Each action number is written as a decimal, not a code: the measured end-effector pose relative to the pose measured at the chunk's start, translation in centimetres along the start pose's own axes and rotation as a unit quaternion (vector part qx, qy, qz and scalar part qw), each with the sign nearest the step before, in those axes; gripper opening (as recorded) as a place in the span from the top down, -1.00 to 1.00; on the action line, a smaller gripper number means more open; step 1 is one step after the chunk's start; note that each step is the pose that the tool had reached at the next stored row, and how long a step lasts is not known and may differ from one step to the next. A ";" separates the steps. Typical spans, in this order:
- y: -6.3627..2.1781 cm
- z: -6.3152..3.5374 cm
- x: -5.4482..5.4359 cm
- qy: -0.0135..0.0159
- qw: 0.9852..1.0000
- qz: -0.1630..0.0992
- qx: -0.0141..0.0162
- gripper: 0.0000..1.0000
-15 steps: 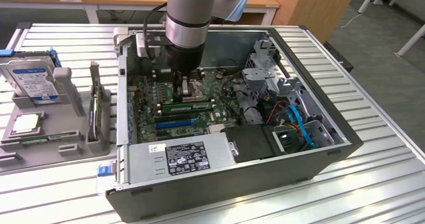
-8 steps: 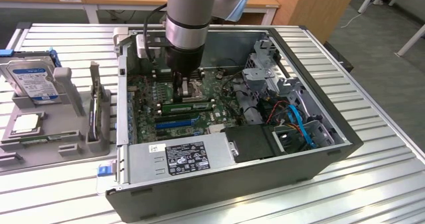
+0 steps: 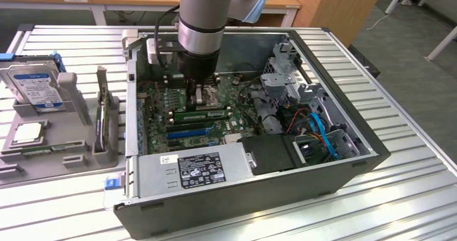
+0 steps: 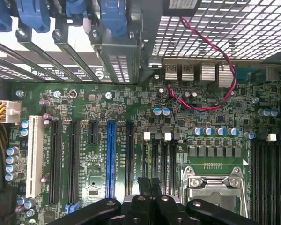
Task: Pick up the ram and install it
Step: 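Press down the ram until it locks into place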
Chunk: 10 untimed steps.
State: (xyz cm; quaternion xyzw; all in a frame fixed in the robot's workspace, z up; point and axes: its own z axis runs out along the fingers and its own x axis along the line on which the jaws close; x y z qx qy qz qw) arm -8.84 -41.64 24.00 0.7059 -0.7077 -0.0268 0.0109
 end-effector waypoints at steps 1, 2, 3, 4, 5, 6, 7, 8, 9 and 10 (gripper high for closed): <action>0.00 0.03 0.0 0.000 1.000 0.000 0.000 0.80; 0.00 0.05 0.0 0.000 1.000 0.000 0.000 0.80; 0.00 0.08 0.0 0.000 1.000 0.000 0.000 0.80; -0.01 0.10 0.0 0.000 1.000 0.000 0.000 0.80; -0.01 0.13 0.0 0.000 1.000 0.000 0.000 0.80; -0.01 0.16 0.0 0.000 1.000 0.000 0.000 0.80; -0.01 0.19 0.0 0.000 1.000 0.000 0.000 0.80; -0.01 0.21 0.0 0.000 1.000 0.000 0.000 0.80; -0.01 0.24 0.0 0.000 1.000 0.000 0.000 0.80; -0.01 0.26 0.0 0.000 1.000 0.000 0.000 0.80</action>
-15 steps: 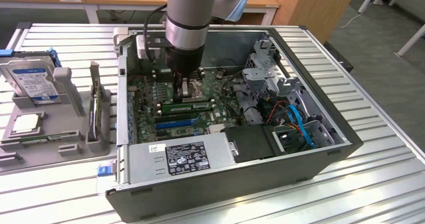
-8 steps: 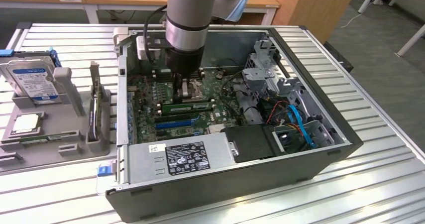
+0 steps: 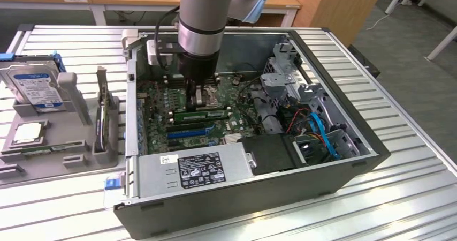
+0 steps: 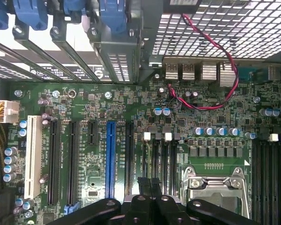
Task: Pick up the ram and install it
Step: 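Press down the ram until it locks into place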
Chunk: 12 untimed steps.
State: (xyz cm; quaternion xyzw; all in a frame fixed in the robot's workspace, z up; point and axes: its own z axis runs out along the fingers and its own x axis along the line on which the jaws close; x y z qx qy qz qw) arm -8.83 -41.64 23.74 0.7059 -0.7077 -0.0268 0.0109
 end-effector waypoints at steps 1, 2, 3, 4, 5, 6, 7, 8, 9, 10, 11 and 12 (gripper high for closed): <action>0.00 0.02 0.0 0.000 1.000 0.000 0.000 0.80; 0.00 0.05 0.0 0.000 1.000 0.000 0.000 0.80; 0.00 0.07 0.0 0.000 1.000 0.000 0.000 0.80; -0.01 0.10 0.0 0.000 1.000 0.000 0.000 0.80; -0.01 0.12 0.0 0.000 1.000 0.000 0.000 0.80; -0.01 0.15 0.0 0.000 1.000 0.000 0.000 0.80; -0.01 0.17 0.0 0.000 1.000 0.000 0.000 0.80; -0.01 0.19 0.0 0.000 1.000 0.000 0.000 0.80; -0.01 0.24 0.0 0.000 1.000 0.000 0.000 0.80; -0.02 0.29 0.0 0.000 1.000 0.000 0.000 0.80; -0.02 0.32 0.0 0.000 1.000 0.000 0.000 0.80; -0.02 0.34 0.0 0.000 1.000 0.000 0.000 0.80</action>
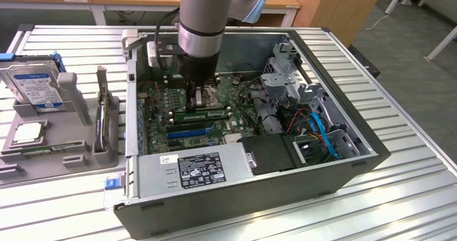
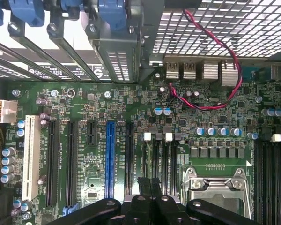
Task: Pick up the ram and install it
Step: 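Press down the ram until it locks into place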
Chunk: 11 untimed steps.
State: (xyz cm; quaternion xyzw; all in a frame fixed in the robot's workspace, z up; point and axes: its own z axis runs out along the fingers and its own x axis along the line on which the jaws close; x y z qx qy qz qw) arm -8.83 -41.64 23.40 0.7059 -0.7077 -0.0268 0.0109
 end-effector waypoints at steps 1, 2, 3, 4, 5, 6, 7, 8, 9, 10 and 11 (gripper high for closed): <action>0.00 0.02 0.0 0.000 1.000 0.000 0.000 0.80; 0.00 0.05 0.0 0.000 1.000 0.000 0.000 0.80; 0.00 0.06 0.0 0.000 1.000 0.000 0.000 0.80; 0.00 0.06 0.0 0.000 1.000 0.000 0.000 0.80; 0.00 0.06 0.0 0.000 1.000 0.000 0.000 0.80; 0.00 0.06 0.0 0.000 1.000 0.000 0.000 0.80; 0.00 0.07 0.0 0.000 1.000 0.000 0.000 0.80; 0.00 0.07 0.0 0.000 1.000 0.000 0.000 0.80; 0.00 0.08 0.0 0.000 1.000 0.000 0.000 0.80; -0.01 0.12 0.0 0.000 1.000 0.000 0.000 0.80; -0.01 0.15 0.0 0.000 1.000 0.000 0.000 0.80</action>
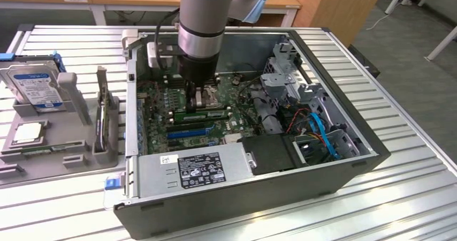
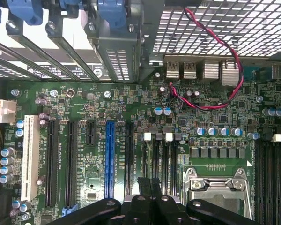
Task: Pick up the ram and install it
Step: 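Press down the ram until it locks into place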
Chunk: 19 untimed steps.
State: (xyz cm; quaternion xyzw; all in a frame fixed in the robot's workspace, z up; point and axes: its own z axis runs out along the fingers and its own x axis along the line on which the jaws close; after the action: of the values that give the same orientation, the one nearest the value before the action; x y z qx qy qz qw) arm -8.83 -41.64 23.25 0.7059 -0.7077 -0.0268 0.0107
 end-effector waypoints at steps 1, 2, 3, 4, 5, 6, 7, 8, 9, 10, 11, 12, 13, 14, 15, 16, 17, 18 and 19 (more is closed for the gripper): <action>0.00 0.02 0.0 0.000 1.000 0.000 0.000 0.80; 0.00 0.06 0.0 0.000 1.000 0.000 0.000 0.80; 0.00 0.09 0.0 0.000 1.000 0.000 0.000 0.80; 0.00 0.12 0.0 0.000 1.000 0.000 0.000 0.80; -0.01 0.15 0.0 0.000 1.000 0.000 0.000 0.80; -0.01 0.18 0.0 0.000 1.000 0.000 0.000 0.80; -0.01 0.19 0.0 0.000 1.000 0.000 0.000 0.80; -0.01 0.19 0.0 0.000 1.000 0.000 0.000 0.80; -0.01 0.19 0.0 0.000 1.000 0.000 0.000 0.80; -0.01 0.20 0.0 0.000 1.000 0.000 0.000 0.80; -0.01 0.20 0.0 0.000 1.000 0.000 0.000 0.80; -0.01 0.20 0.0 0.000 1.000 0.000 0.000 0.80; -0.01 0.21 0.0 0.000 1.000 0.000 0.000 0.80; -0.01 0.23 0.0 0.000 1.000 0.000 0.000 0.80; -0.01 0.25 0.0 0.000 1.000 0.000 0.000 0.80; -0.02 0.27 0.0 0.000 1.000 0.000 0.000 0.80; -0.01 0.29 0.0 0.000 1.000 0.000 0.000 0.80; -0.02 0.32 0.0 0.000 1.000 0.000 0.000 0.80; -0.02 0.35 0.0 0.000 1.000 0.000 0.000 0.80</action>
State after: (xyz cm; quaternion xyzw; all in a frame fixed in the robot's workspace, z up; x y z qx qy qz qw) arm -8.83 -41.64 22.90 0.7059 -0.7077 -0.0268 0.0109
